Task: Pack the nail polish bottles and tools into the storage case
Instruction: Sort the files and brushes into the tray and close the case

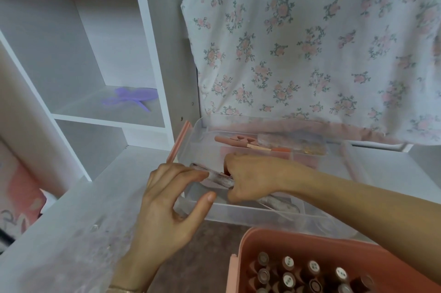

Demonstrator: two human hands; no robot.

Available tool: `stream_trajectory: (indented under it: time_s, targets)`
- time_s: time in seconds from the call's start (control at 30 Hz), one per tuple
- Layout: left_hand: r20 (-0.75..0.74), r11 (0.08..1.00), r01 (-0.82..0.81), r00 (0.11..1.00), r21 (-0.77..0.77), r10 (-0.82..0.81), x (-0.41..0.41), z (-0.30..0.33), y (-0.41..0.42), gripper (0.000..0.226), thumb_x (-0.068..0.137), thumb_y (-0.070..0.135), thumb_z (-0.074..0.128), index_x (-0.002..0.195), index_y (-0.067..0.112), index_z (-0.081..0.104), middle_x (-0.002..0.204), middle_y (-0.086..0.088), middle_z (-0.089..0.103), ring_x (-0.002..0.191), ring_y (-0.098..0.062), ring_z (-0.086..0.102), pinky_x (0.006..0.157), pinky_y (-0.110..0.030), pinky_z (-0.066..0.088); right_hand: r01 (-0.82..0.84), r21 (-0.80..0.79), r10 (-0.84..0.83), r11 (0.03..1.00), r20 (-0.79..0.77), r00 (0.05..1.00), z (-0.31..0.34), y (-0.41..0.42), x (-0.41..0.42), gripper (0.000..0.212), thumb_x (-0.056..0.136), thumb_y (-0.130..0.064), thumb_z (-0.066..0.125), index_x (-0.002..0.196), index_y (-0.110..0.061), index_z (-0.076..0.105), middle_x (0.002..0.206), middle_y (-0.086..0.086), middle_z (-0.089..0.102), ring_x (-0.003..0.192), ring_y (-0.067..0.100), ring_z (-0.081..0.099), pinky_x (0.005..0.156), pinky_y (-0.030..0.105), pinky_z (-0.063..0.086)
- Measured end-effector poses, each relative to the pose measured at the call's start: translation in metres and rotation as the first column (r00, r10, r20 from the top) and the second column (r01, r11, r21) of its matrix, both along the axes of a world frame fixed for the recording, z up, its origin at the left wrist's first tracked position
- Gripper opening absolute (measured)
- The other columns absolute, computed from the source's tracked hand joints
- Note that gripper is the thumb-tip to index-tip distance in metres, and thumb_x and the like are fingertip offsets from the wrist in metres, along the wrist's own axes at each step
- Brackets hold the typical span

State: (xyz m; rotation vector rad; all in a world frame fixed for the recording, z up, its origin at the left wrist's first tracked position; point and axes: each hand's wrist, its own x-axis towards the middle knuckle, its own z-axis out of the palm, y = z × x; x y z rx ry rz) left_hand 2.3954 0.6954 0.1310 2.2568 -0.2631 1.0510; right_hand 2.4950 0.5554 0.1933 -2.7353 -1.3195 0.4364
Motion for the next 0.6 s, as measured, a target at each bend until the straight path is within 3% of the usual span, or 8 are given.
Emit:
stream_trajectory:
  time_s: [0.17,0.27,0.3,0.33,0.37,0.43,0.5,0.6]
  targets:
    - [-0.013,0.999,-0.007,1.000,-0.046,0.006,-0.001,-0.001,-0.002,0.021,0.084,0.040,0.052,0.097,0.029,0.063,0.095,0.018,0.060,0.096,0.002,0.050,0.084,-0.021,0.041,0.036,0.072,-0.042,0.997,0.071,0.997,-0.007,-0.001,0.008,0.022,0.092,-0.023,0.046,0.081,-0.006,0.054,0.087,0.012,0.062,0.094,0.028,0.057,0.068,0.030,0.046]
    - [-0.032,0.996,-0.032,0.999,-0.080,0.030,-0.002,0.003,-0.005,0.018,0.086,0.040,0.048,0.098,0.034,0.060,0.097,0.026,0.056,0.098,0.006,0.049,0.085,-0.015,0.040,0.029,0.080,-0.028,0.996,-0.015,0.999,-0.005,-0.005,0.014,0.031,0.094,-0.033,0.042,0.076,-0.011,0.052,0.124,0.009,0.057,0.138,0.013,0.026,0.107,0.027,0.028]
    - [-0.037,0.995,-0.041,0.999,-0.090,0.038,-0.003,0.004,-0.006,0.017,0.086,0.039,0.047,0.097,0.034,0.059,0.097,0.028,0.055,0.098,0.008,0.049,0.085,-0.012,0.040,0.036,0.126,-0.027,0.991,-0.068,0.997,-0.003,-0.007,0.015,0.026,0.094,-0.030,0.043,0.082,-0.010,0.053,0.130,0.004,0.051,0.138,0.006,0.023,0.105,0.025,0.027]
    - [-0.042,0.993,-0.047,0.998,-0.105,0.043,-0.004,0.006,-0.007,0.017,0.086,0.038,0.046,0.096,0.034,0.060,0.097,0.029,0.055,0.099,0.009,0.049,0.085,-0.010,0.039,0.070,0.188,-0.039,0.980,-0.165,0.986,-0.001,-0.010,0.016,0.021,0.094,-0.027,0.044,0.093,-0.009,0.054,0.125,-0.001,0.051,0.130,0.005,0.038,0.100,0.026,0.035]
    - [-0.051,0.991,-0.052,0.998,-0.126,0.046,-0.004,0.008,-0.008,0.018,0.086,0.037,0.045,0.095,0.034,0.060,0.096,0.030,0.056,0.099,0.010,0.049,0.084,-0.007,0.038,0.126,0.262,-0.050,0.957,-0.279,0.959,0.002,-0.012,0.014,0.019,0.094,-0.025,0.044,0.103,-0.011,0.052,0.110,-0.004,0.054,0.108,0.005,0.058,0.088,0.025,0.047]
    - [-0.081,0.981,-0.070,0.995,-0.180,0.056,-0.006,0.012,-0.010,0.017,0.086,0.037,0.046,0.094,0.035,0.061,0.095,0.032,0.057,0.100,0.013,0.049,0.084,-0.002,0.035,0.244,0.406,-0.045,0.881,-0.441,0.897,0.008,-0.017,0.011,0.016,0.094,-0.025,0.044,0.107,-0.017,0.049,0.086,-0.005,0.058,0.067,-0.001,0.063,0.063,0.017,0.050]
    - [-0.120,0.970,-0.095,0.990,-0.225,0.070,-0.005,0.017,-0.012,0.015,0.085,0.033,0.050,0.094,0.036,0.061,0.097,0.032,0.057,0.100,0.016,0.049,0.083,0.002,0.032,0.342,0.497,-0.035,0.798,-0.527,0.849,0.013,-0.024,0.011,0.006,0.094,-0.021,0.047,0.099,-0.019,0.051,0.077,0.000,0.062,0.060,-0.002,0.062,0.056,0.010,0.047]
    - [-0.151,0.959,-0.120,0.985,-0.255,0.083,-0.003,0.025,-0.016,0.015,0.089,0.025,0.053,0.097,0.034,0.063,0.100,0.030,0.057,0.099,0.012,0.051,0.080,0.003,0.033,0.423,0.537,-0.008,0.730,-0.612,0.791,0.014,-0.031,0.011,0.010,0.092,-0.013,0.051,0.101,-0.014,0.056,0.085,0.007,0.067,0.072,0.007,0.067,0.065,0.016,0.053]
